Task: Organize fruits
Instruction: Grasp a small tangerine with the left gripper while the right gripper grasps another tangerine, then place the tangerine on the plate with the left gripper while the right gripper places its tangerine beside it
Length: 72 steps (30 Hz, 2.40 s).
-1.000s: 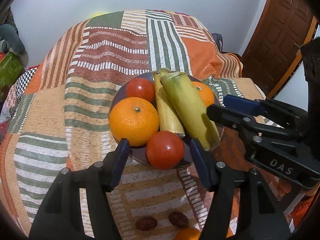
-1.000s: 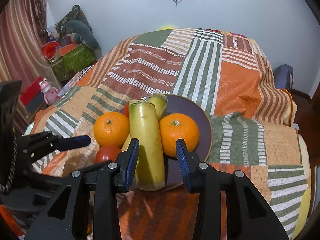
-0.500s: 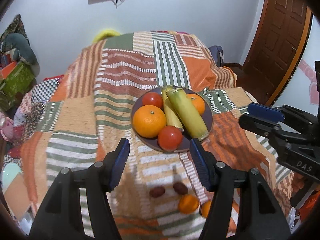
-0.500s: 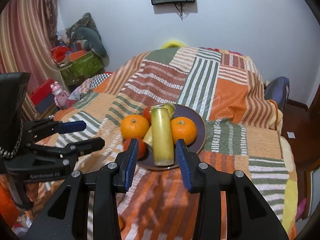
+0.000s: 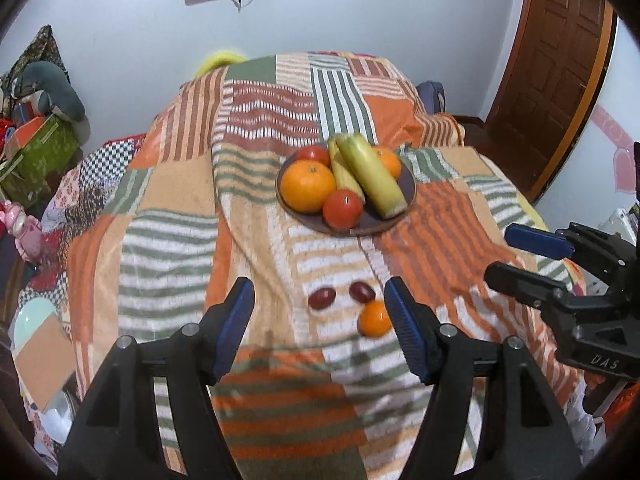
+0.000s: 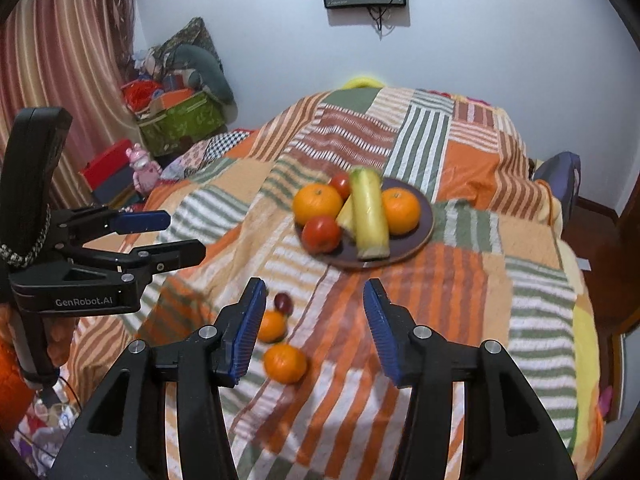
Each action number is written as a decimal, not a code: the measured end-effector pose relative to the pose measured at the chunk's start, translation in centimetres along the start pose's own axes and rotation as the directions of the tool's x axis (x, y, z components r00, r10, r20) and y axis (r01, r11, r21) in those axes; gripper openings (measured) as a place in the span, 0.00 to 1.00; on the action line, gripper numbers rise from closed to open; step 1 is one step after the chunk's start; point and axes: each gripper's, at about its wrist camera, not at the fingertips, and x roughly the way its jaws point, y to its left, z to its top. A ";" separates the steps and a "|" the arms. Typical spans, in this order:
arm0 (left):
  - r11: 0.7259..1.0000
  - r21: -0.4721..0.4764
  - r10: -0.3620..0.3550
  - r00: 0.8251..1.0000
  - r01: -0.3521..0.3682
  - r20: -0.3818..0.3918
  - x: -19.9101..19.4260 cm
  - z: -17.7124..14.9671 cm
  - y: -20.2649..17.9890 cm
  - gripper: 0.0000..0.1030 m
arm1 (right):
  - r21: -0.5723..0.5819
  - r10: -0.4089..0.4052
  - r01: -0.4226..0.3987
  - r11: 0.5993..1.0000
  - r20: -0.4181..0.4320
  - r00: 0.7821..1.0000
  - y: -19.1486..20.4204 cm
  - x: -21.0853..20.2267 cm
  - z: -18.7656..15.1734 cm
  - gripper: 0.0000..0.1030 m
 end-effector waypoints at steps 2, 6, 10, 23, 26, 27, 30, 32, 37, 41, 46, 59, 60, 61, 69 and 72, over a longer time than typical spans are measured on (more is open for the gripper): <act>1.000 0.002 -0.001 1.000 0.001 -0.013 0.2 -0.8 -0.1 0.65 | -0.001 0.007 -0.007 1.000 -0.022 1.000 0.4 0.4 -0.9 0.46; 1.000 -0.011 -0.014 0.999 0.013 -0.046 1.2 -2.2 -0.2 0.65 | 0.016 0.041 -0.040 0.999 -0.085 0.996 1.0 2.1 -2.8 0.46; 0.999 -0.018 -0.030 0.996 0.028 -0.080 2.4 -3.1 -0.2 0.65 | 0.019 0.058 -0.056 0.998 -0.151 0.987 1.3 4.1 -4.3 0.46; 0.995 0.002 -0.097 0.983 0.099 -0.158 5.9 -3.7 -1.8 0.52 | 0.040 0.089 -0.083 0.996 -0.191 0.978 0.7 6.0 -4.9 0.33; 0.993 0.007 -0.112 0.978 0.115 -0.175 6.8 -3.7 -2.5 0.50 | 0.054 0.079 -0.071 0.996 -0.171 0.982 0.0 5.2 -4.9 0.33; 0.993 0.009 -0.114 0.977 0.117 -0.178 7.1 -3.6 -2.7 0.49 | 0.063 0.076 -0.066 0.996 -0.162 0.984 -0.4 4.8 -4.9 0.33; 0.993 0.011 -0.118 0.975 0.122 -0.187 8.0 -3.3 -3.2 0.47 | 0.080 0.059 -0.048 0.996 -0.138 0.989 -1.6 3.7 -4.8 0.33; 0.992 0.005 -0.120 0.974 0.124 -0.192 8.7 -3.1 -3.4 0.46 | 0.086 0.048 -0.037 0.996 -0.127 0.991 -2.2 3.2 -4.7 0.33; 0.991 -0.003 -0.134 0.968 0.136 -0.212 10.2 -2.9 -3.9 0.32 | 0.105 0.030 -0.019 0.994 -0.113 0.993 -3.5 2.5 -4.4 0.33; 0.992 0.003 -0.126 0.972 0.129 -0.200 10.2 -2.9 -4.0 0.31 | 0.119 0.028 -0.015 0.993 -0.107 0.994 -4.2 2.7 -4.1 0.33; 0.992 0.028 -0.116 0.978 0.123 -0.174 8.9 -2.6 -4.1 0.31 | 0.126 0.024 -0.012 0.992 -0.094 0.995 -4.9 2.6 -3.6 0.33; 0.992 -0.019 -0.128 0.990 0.127 -0.059 7.1 2.7 -2.0 0.31 | 0.113 0.004 -0.001 0.994 -0.025 1.000 -6.4 2.7 0.4 0.33; 0.992 -0.021 -0.128 0.991 0.127 -0.049 7.1 3.2 -1.9 0.31 | 0.112 0.001 0.001 0.994 -0.018 1.000 -6.6 2.8 0.9 0.33; 0.992 -0.025 -0.128 0.991 0.127 -0.038 7.2 3.8 -1.8 0.31 | 0.111 -0.002 0.003 0.994 -0.013 1.000 -6.7 3.0 1.2 0.33; 0.993 -0.031 -0.117 0.993 0.116 -0.001 8.7 7.3 -1.0 0.31 | 0.096 -0.014 0.012 0.995 0.022 1.000 -7.5 4.5 4.1 0.33; 0.992 -0.030 -0.119 0.993 0.119 0.001 9.7 8.3 -0.9 0.31 | 0.094 -0.022 0.020 0.995 0.027 0.999 -7.7 5.3 4.7 0.33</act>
